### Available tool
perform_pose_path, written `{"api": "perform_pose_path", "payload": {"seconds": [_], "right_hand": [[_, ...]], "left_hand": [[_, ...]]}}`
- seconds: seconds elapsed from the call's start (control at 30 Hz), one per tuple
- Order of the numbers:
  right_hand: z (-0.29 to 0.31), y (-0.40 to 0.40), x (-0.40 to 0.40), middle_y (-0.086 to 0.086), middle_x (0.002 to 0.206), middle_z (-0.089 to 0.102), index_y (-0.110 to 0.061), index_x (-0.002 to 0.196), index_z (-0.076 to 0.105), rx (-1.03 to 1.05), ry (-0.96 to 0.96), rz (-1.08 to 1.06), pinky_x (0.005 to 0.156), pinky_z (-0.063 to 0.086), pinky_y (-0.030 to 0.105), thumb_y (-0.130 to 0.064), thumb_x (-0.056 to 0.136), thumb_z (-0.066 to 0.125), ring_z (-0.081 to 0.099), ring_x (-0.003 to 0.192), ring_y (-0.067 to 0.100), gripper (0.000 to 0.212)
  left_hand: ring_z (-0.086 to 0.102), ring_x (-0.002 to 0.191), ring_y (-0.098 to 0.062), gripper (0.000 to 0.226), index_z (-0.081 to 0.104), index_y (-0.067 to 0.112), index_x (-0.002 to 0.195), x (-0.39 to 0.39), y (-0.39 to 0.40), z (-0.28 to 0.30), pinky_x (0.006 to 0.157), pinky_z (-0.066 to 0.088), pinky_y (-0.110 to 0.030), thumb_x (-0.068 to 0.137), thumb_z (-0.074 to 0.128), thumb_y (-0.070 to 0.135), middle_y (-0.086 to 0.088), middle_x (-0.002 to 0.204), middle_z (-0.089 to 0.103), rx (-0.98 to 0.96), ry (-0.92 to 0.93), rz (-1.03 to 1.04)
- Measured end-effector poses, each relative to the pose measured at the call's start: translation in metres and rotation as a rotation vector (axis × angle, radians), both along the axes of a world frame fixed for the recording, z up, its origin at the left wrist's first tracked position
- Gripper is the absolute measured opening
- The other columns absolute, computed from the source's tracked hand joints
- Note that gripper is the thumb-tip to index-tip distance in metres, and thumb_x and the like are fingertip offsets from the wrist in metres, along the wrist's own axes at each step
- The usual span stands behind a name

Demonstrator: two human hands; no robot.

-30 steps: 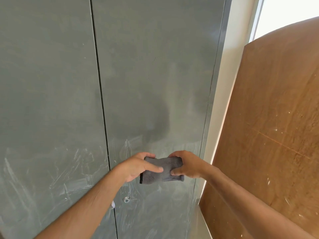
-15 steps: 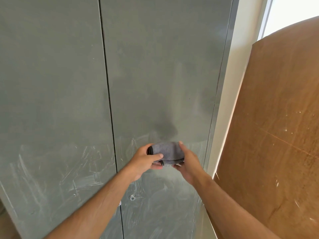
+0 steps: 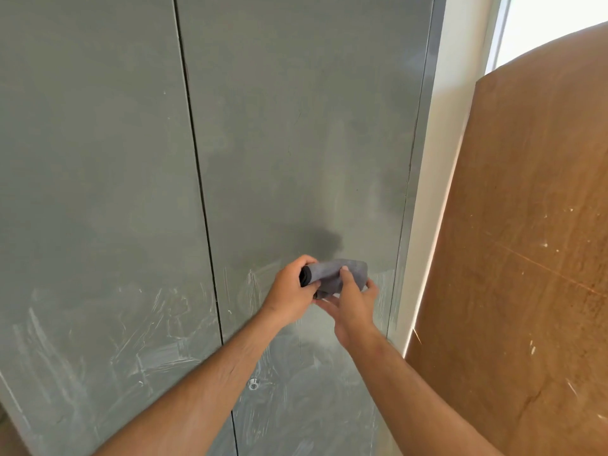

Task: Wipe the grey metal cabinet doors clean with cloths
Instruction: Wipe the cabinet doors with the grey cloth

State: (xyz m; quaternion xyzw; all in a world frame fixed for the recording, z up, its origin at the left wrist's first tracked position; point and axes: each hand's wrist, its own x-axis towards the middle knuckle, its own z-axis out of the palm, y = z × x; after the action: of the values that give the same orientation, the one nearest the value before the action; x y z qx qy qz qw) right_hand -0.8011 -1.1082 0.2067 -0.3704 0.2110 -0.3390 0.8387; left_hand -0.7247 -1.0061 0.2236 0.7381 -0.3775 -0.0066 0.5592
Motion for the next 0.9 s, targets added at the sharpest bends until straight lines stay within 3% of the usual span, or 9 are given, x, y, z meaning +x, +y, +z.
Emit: {"api": "perform_pose_path", "payload": {"seconds": [0.1,0.17,0.27,0.37,0.47,0.6,0.67,0.77,0.9], "right_hand": [[0.009,-0.013,0.012,0.011,0.133,0.06,-0.025,0.14,0.038,-0.086,0.027,-0.136,0.078,0.062,0.037,-0.013,0.101,0.064,0.068,0.112,0.025,0.048],[0.016,-0.024,0.019,0.008,0.139,0.057,-0.024,0.139,0.042,-0.282,0.106,-0.259,0.095,0.055,0.032,-0.002,0.096,0.064,0.062,0.117,0.019,0.053],[0.024,-0.044,0.031,0.006,0.144,0.047,-0.018,0.141,0.046,-0.727,0.213,-0.402,0.108,0.045,0.027,0.003,0.091,0.061,0.051,0.124,0.013,0.057],[0.02,-0.053,0.044,0.002,0.15,0.034,-0.015,0.15,0.039,-1.087,0.265,-0.443,0.107,0.036,0.007,0.005,0.093,0.06,0.041,0.118,-0.003,0.065],[0.016,-0.051,0.051,0.003,0.145,0.038,-0.015,0.137,0.045,-1.035,0.33,-0.589,0.106,0.045,0.023,-0.001,0.089,0.074,0.045,0.117,0.007,0.057],[0.006,-0.044,0.064,0.009,0.117,0.054,-0.012,0.105,0.059,-0.946,0.473,-0.82,0.094,0.048,0.047,-0.016,0.083,0.082,0.05,0.109,0.029,0.032],[0.002,-0.03,0.077,0.009,0.119,0.055,-0.013,0.112,0.063,-0.929,0.369,-0.788,0.094,0.049,0.04,-0.015,0.094,0.069,0.051,0.11,0.027,0.019],[0.005,-0.013,0.095,0.009,0.136,0.049,-0.026,0.134,0.057,-0.854,0.298,-0.777,0.096,0.041,0.032,-0.025,0.101,0.06,0.046,0.123,0.026,0.033],[-0.003,-0.003,0.109,0.008,0.153,0.038,-0.034,0.132,0.055,-1.028,0.39,-0.794,0.107,0.042,0.053,-0.034,0.102,0.06,0.037,0.138,0.033,0.03]], "left_hand": [[0.064,0.086,-0.015,0.029,0.062,0.026,0.107,0.004,-0.011,0.008,0.068,0.052,-0.022,0.089,0.074,0.006,0.009,0.096,0.066,0.142,-0.077,-0.045],[0.059,0.098,-0.009,0.041,0.061,0.025,0.122,0.008,-0.013,0.013,0.079,0.047,-0.02,0.087,0.081,0.02,0.01,0.114,0.065,0.327,-0.172,-0.1],[0.049,0.121,-0.012,0.056,0.057,0.025,0.142,0.027,-0.002,0.022,0.106,0.042,-0.031,0.09,0.078,0.029,0.007,0.135,0.057,0.513,-0.362,-0.074],[0.053,0.114,-0.025,0.03,0.07,0.023,0.12,0.056,0.023,0.042,0.101,0.046,-0.043,0.091,0.072,0.027,0.0,0.121,0.062,0.431,-0.699,0.153],[0.053,0.11,-0.028,0.017,0.069,0.02,0.104,0.086,0.058,0.067,0.094,0.047,-0.047,0.088,0.073,0.024,-0.002,0.118,0.06,0.33,-1.027,0.317],[0.048,0.131,-0.033,0.031,0.065,0.017,0.118,0.126,0.098,0.089,0.114,0.033,-0.048,0.09,0.07,0.03,-0.009,0.142,0.053,0.407,-1.359,0.43],[0.043,0.142,-0.034,0.039,0.063,0.017,0.129,0.144,0.108,0.093,0.124,0.023,-0.052,0.095,0.064,0.036,-0.01,0.154,0.047,0.458,-1.474,0.411],[0.034,0.152,-0.032,0.051,0.055,0.02,0.147,0.167,0.12,0.095,0.127,0.018,-0.055,0.102,0.054,0.045,-0.01,0.166,0.035,0.504,-1.619,0.354],[0.025,0.157,-0.032,0.059,0.039,0.021,0.159,0.183,0.122,0.09,0.127,0.019,-0.058,0.108,0.041,0.05,-0.012,0.171,0.023,0.516,-1.76,0.395]]}}
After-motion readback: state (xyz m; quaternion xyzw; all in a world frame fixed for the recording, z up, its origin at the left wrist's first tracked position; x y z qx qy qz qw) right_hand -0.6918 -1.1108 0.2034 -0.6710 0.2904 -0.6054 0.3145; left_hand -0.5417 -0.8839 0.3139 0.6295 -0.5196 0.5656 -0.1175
